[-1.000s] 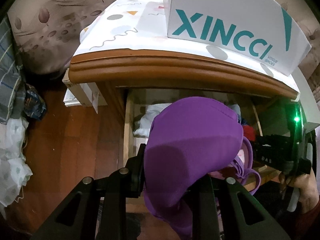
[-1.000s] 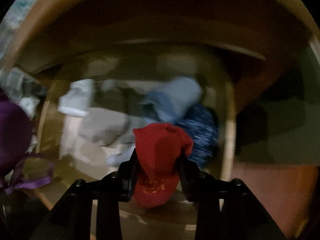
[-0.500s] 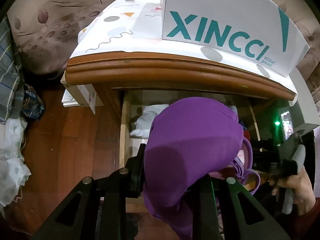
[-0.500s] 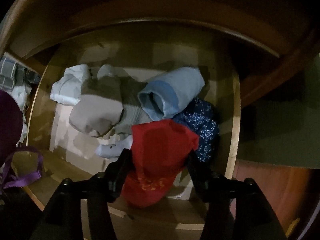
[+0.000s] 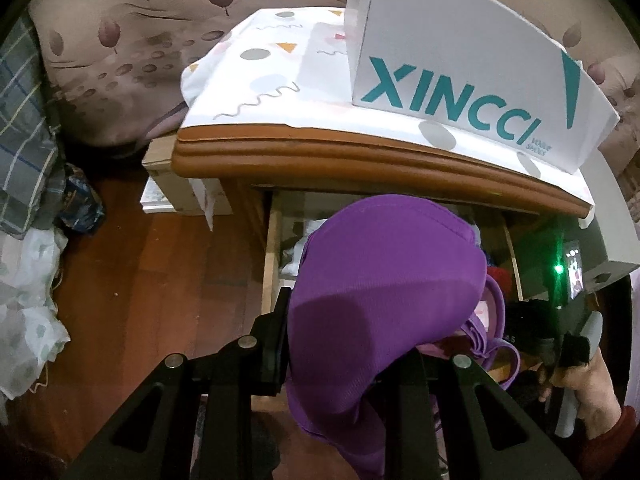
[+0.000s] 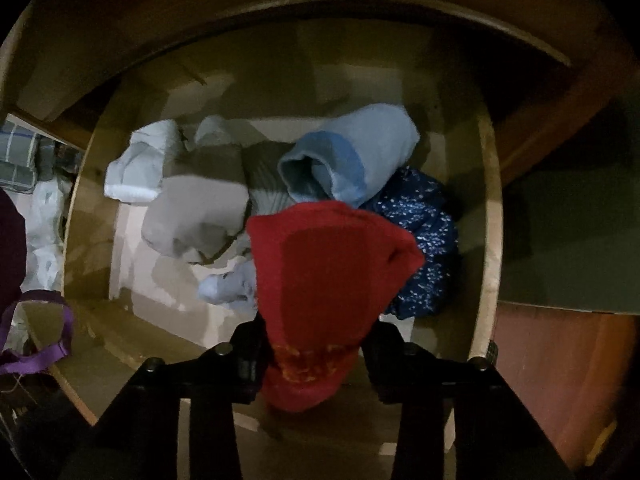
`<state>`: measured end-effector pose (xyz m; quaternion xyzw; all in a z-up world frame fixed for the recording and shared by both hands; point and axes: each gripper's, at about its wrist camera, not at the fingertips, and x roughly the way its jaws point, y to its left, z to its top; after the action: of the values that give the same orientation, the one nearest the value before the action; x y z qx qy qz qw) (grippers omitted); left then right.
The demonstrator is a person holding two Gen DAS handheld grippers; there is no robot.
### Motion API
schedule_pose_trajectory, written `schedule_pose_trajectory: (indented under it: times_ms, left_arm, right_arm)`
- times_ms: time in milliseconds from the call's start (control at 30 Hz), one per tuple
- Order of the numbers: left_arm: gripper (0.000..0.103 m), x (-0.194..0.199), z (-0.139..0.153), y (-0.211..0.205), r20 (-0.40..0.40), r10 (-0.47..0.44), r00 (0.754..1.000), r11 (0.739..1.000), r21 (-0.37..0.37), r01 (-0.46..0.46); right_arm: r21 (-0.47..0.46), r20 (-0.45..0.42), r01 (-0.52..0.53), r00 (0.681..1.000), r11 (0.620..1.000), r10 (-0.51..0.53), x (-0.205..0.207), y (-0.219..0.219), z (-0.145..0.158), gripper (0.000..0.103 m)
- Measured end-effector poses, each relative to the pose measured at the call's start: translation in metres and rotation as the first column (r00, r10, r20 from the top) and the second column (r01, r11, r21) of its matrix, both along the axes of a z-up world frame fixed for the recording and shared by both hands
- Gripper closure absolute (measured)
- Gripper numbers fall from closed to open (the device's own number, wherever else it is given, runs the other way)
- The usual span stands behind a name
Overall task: Take underwear out of drawer
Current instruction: 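Grasp the red item in the drawer with right gripper while left holds the purple bra, then lower the purple bra into the shoe box and open left gripper while right holds red item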
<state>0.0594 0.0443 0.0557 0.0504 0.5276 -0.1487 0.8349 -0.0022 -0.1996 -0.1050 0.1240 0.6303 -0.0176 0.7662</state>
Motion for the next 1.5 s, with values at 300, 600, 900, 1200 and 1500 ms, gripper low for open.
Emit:
schedule_pose_trajectory:
  times_ms: [300,600,900,1200,1500]
  left_arm:
    - [0.082,-0.007,0.046,0.009,0.045,0.060,0.997,0.998,-0.037,-0.059]
    - [0.082,0.002,0.124,0.007,0.119,0.071,0.990,0.996,-0.062,-0.064]
    - [0.082,0.037,0.236,-0.025,0.239,0.040,0.970,0.991,-0.134,-0.008]
    - [0.082,0.106,0.247,-0.077,0.237,0.056,0.970,0.995,-0.097,-0.034]
    - [0.082,0.157,0.207,-0.113,0.219,0.107,0.970,0.992,-0.083,-0.090]
  right_arm:
    - [-0.130,0.132,-0.003,0.991,0.991,0.020,-0.015,-0.009,0.027,0.065]
    - [-0.150,0.120,0.003,0.993,0.989,0.016,-0.020,-0.013,0.026,0.066]
    - [-0.163,0.119,0.003,0.993,0.987,0.016,-0.025,-0.007,0.027,0.066]
    - [-0.138,0.189,0.045,0.982,0.989,-0.018,-0.034,-0.009,0.042,0.066]
    - [-0.101,0.318,0.181,0.938,0.978,-0.141,-0.042,-0.029,0.070,0.066]
